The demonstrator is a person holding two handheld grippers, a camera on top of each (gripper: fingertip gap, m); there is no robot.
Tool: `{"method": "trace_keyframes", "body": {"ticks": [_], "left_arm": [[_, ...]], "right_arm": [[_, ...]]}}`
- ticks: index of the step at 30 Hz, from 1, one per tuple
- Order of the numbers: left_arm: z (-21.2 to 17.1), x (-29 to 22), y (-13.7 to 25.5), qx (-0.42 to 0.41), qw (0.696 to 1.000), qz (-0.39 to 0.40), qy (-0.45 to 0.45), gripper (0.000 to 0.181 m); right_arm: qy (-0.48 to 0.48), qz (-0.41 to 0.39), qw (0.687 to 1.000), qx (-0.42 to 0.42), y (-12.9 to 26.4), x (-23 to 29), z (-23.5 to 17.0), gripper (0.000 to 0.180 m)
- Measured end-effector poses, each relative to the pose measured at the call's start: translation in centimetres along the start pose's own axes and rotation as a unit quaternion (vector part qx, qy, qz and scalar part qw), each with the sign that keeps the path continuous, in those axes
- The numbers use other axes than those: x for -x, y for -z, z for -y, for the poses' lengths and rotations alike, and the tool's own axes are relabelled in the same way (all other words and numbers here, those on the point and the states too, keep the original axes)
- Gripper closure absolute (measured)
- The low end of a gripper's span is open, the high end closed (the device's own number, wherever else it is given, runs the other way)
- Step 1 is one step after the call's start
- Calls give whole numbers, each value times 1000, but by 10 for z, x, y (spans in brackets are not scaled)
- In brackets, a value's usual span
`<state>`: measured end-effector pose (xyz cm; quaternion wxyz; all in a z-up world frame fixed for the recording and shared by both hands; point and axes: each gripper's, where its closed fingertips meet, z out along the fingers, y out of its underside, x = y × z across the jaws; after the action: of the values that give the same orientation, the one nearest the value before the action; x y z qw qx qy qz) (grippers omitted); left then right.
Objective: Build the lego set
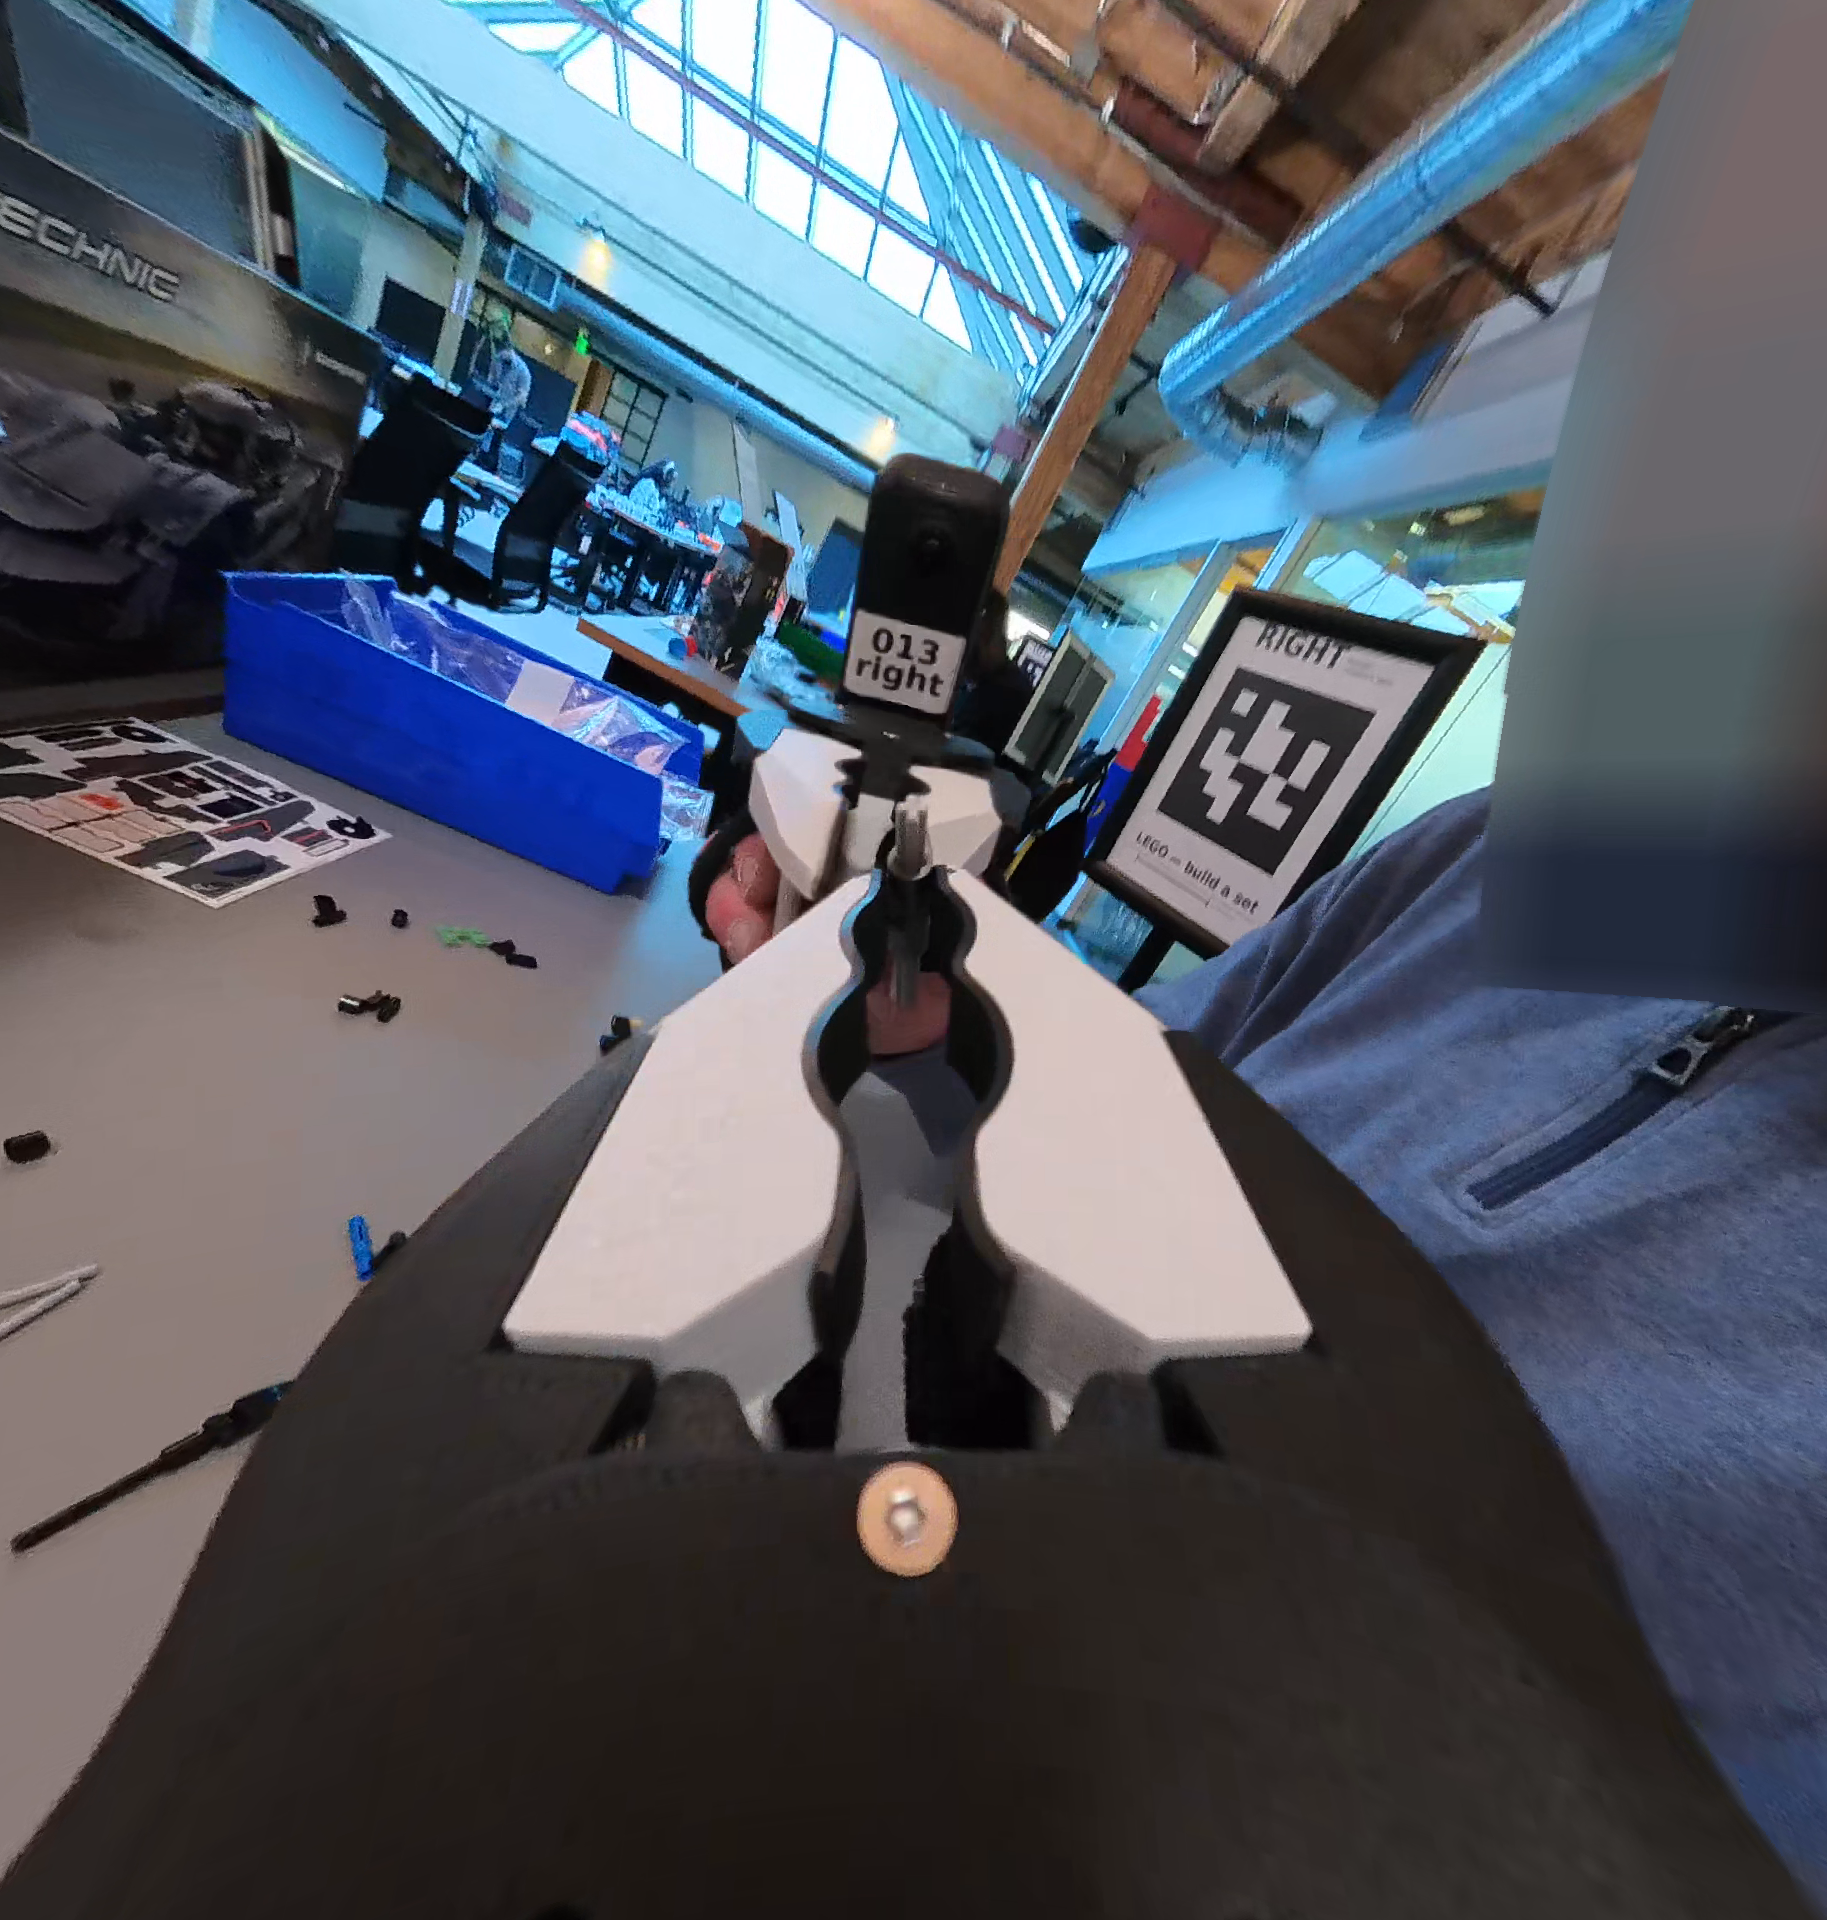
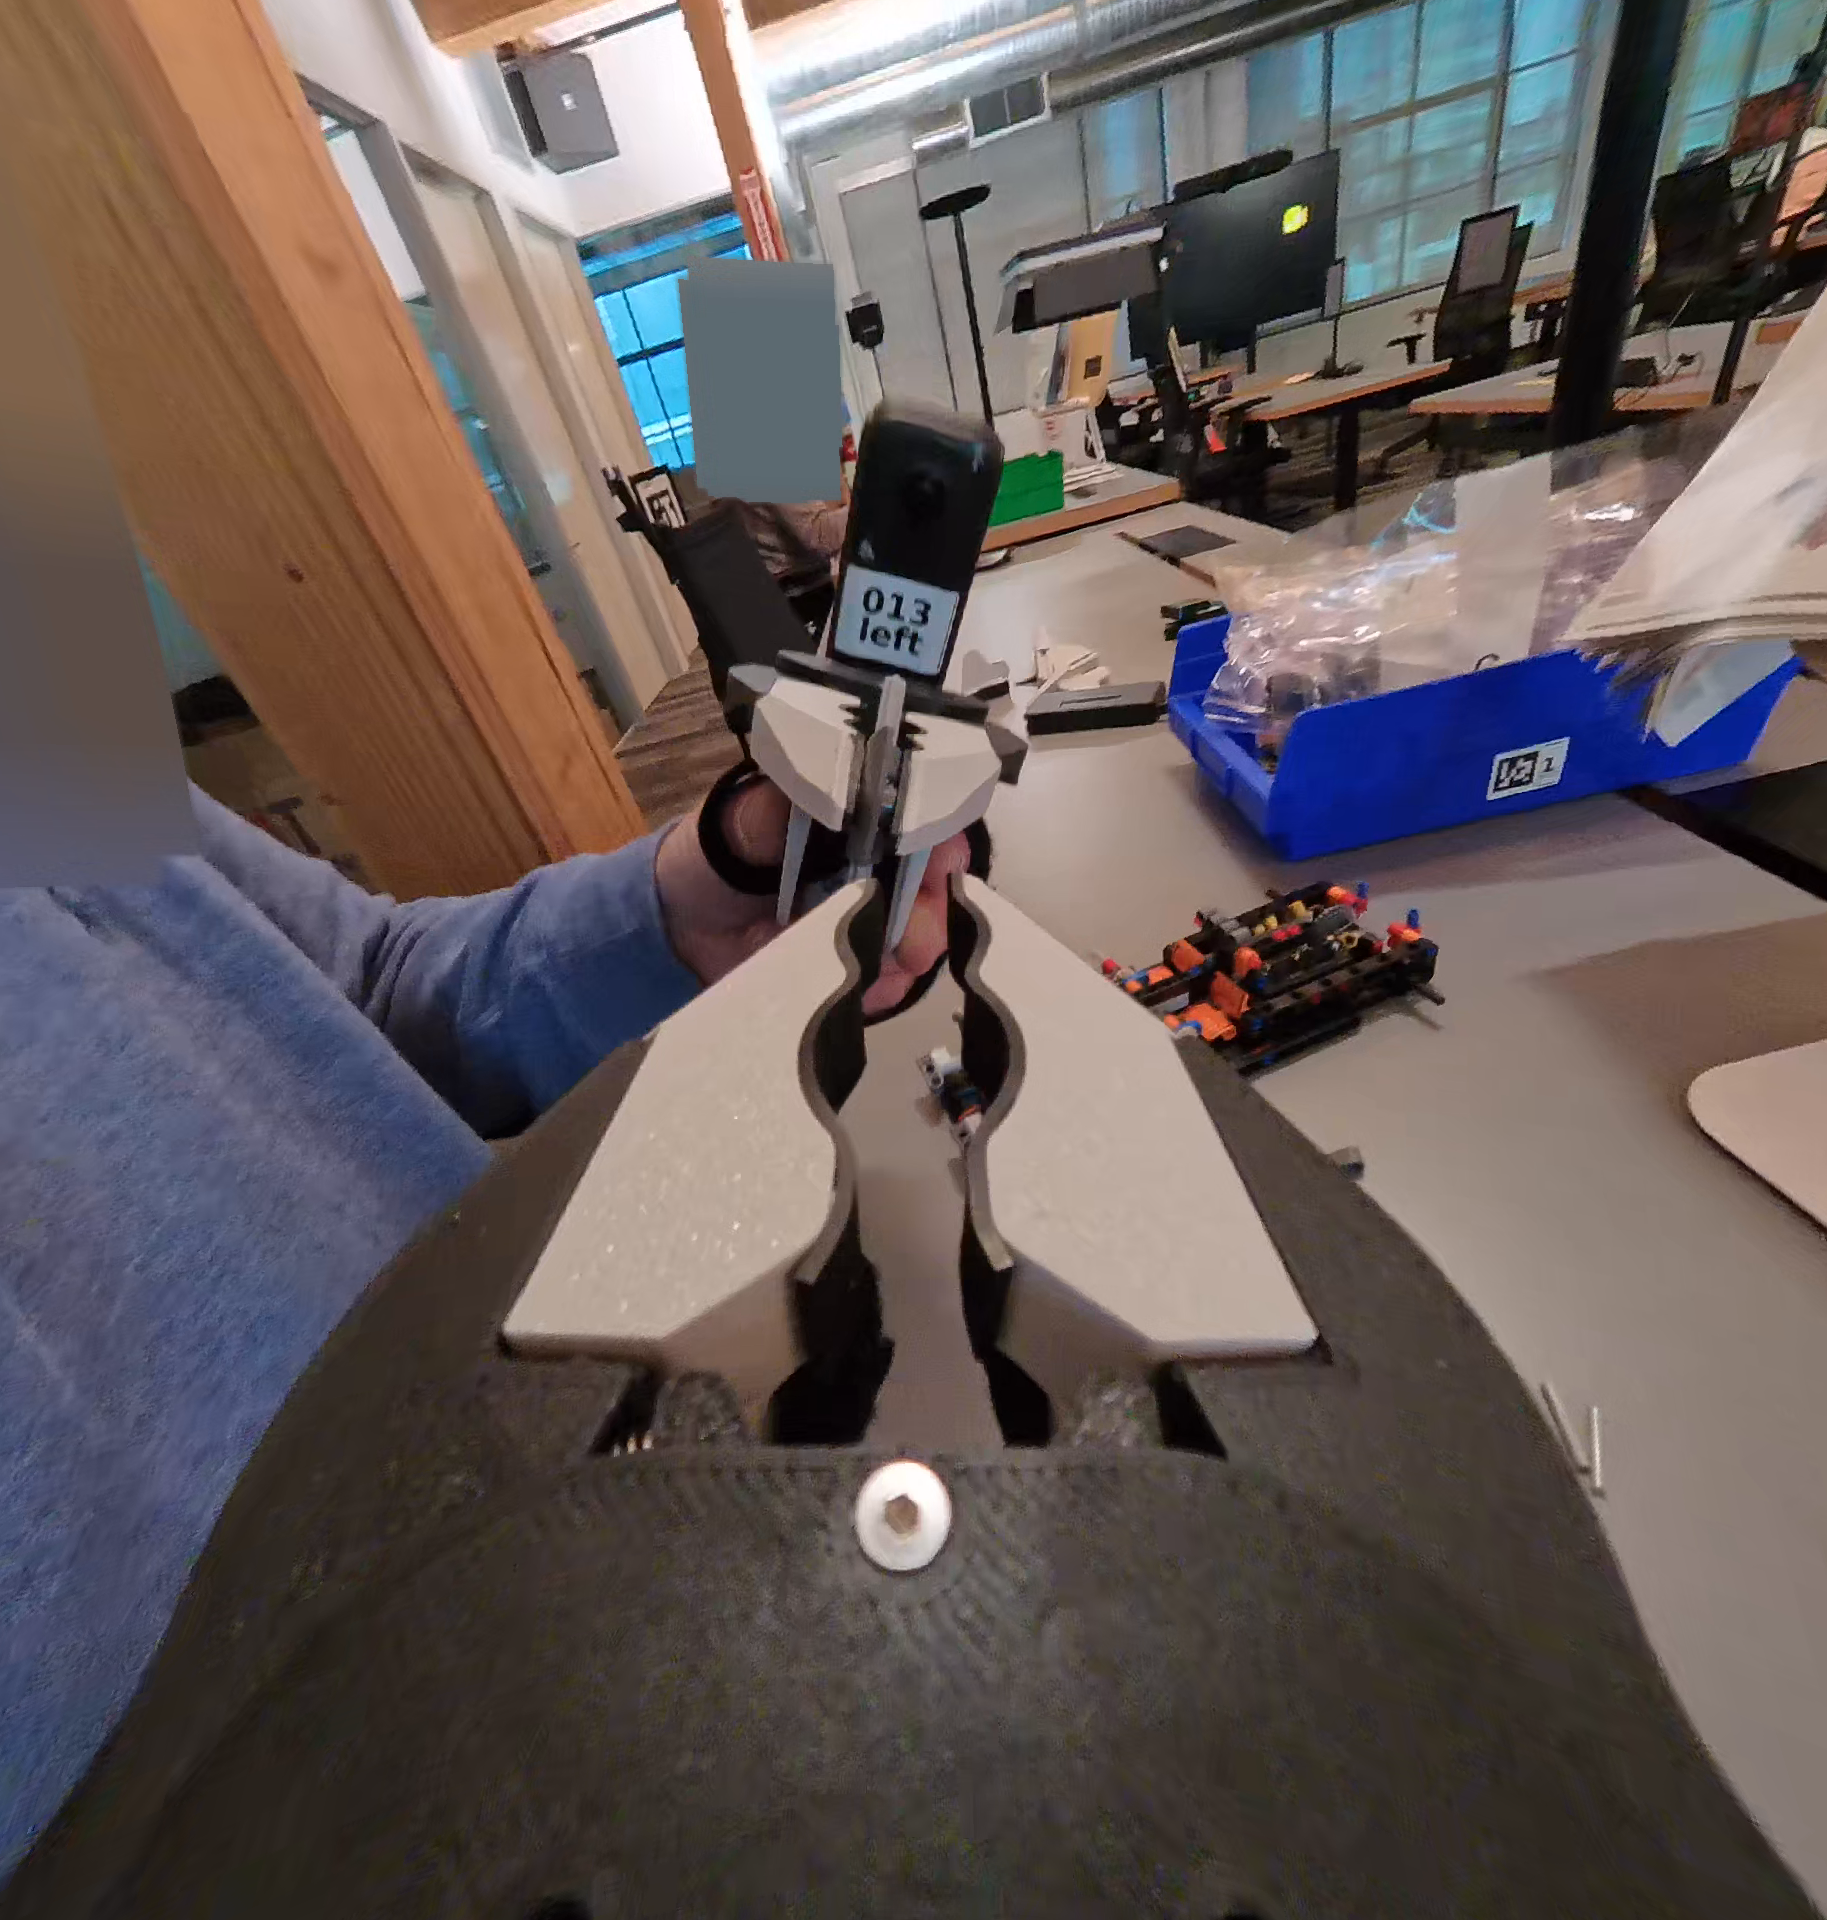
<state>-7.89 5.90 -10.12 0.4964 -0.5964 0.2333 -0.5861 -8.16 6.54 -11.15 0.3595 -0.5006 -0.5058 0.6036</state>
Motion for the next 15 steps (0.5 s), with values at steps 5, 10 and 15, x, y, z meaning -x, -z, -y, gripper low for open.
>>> {"method": "trace_keyframes", "body": {"ticks": [5, 10, 15], "left_arm": [[12, 8, 8, -46, 999, 4, 9, 175], [14, 16, 11, -63, 998, 21, 13, 175], [13, 14, 10, -63, 998, 10, 14, 176]], "right_arm": [[3, -31, 1000, 1, -10, -12, 8, 166], [1, -8, 1000, -5, -19, -6, 14, 166], [-4, -11, 1000, -9, -19, -9, 16, 176]]}}
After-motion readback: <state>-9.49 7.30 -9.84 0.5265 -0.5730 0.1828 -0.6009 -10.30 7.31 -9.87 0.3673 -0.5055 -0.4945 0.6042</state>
